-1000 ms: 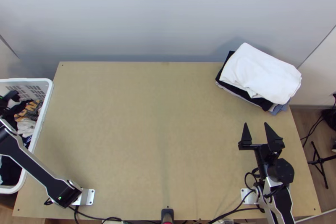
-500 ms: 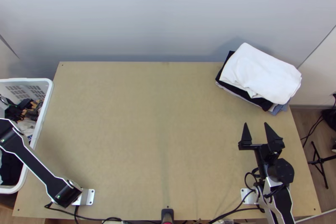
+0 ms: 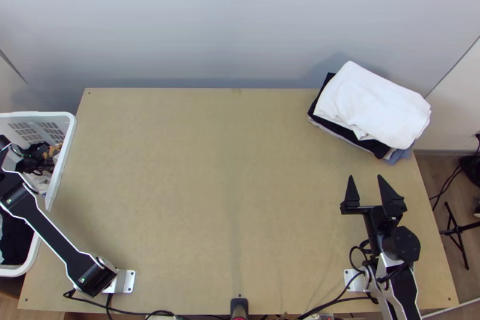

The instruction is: Fold the t-shirt

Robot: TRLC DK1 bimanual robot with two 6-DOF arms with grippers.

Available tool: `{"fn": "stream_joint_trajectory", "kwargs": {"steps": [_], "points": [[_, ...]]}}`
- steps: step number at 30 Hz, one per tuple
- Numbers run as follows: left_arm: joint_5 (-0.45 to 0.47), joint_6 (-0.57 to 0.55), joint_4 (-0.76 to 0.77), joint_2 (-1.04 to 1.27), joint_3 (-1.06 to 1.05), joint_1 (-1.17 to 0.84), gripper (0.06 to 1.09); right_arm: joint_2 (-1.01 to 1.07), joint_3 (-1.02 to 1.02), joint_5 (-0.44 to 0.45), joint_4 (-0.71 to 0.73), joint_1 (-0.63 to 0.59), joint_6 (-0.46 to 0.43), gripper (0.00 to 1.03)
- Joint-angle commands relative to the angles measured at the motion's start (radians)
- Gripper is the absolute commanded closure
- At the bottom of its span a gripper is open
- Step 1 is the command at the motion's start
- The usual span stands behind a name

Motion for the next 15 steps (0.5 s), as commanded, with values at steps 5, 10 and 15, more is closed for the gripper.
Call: {"fn": "stream_joint_trajectory", "kwargs": {"steps": [5,10,15], "points": [[0.090,-0.070,-0.082,-0.278,-0.023,0.018,1.05,0.000,-0.001,0.000,0.000,0.000,0.000,0.04],[0.183,-0.108,-0.178,-0.543,-0.032,0.015,1.05,0.000,-0.001,0.000,0.000,0.000,0.000,0.04],[0.289,-0.126,-0.279,-0.826,-0.114,-0.009,1.05,0.000,-0.001,0.000,0.000,0.000,0.000,0.04]]}}
